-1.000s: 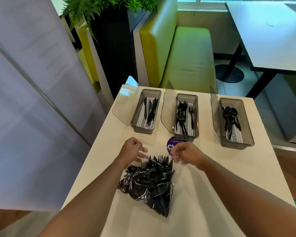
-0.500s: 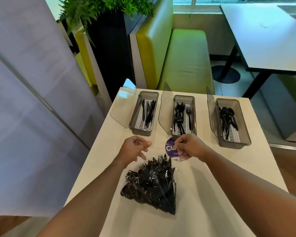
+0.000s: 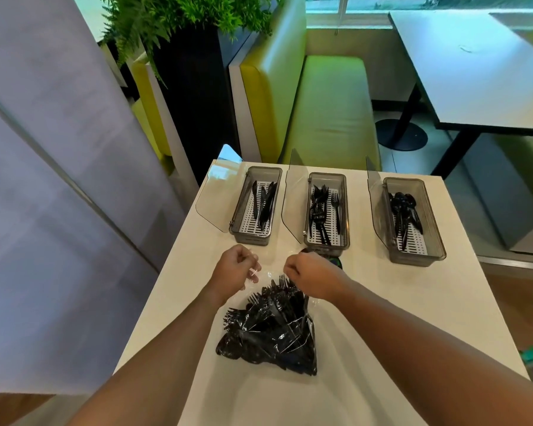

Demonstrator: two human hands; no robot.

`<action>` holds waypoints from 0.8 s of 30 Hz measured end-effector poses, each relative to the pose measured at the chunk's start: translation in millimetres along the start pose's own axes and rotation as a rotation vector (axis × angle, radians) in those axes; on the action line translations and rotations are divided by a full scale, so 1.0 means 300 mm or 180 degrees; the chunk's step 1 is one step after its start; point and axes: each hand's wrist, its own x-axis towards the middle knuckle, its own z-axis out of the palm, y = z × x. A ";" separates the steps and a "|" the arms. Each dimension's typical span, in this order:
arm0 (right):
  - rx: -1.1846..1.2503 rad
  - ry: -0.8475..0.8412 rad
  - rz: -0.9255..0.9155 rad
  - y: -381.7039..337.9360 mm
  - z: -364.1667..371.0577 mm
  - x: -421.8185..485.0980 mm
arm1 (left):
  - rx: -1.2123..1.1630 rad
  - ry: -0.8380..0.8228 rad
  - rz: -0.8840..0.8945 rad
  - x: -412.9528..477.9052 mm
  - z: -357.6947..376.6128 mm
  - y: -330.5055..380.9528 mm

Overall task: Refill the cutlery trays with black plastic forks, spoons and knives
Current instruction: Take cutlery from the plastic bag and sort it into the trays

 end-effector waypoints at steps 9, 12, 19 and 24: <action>-0.0477 0.0140 0.0612 -0.026 -0.057 0.018 | -0.0620 0.0117 -0.0058 -0.018 -0.008 0.040; -0.0550 -0.0097 0.0703 -0.064 -0.097 0.020 | -0.0596 0.0115 0.0070 -0.029 0.003 0.071; -0.0279 -0.0873 0.0768 -0.118 -0.132 0.017 | -0.0578 0.0073 0.0320 -0.031 0.027 0.127; 0.0226 -0.0742 0.0865 -0.138 -0.097 0.040 | -0.0602 0.0200 0.0453 -0.026 0.028 0.138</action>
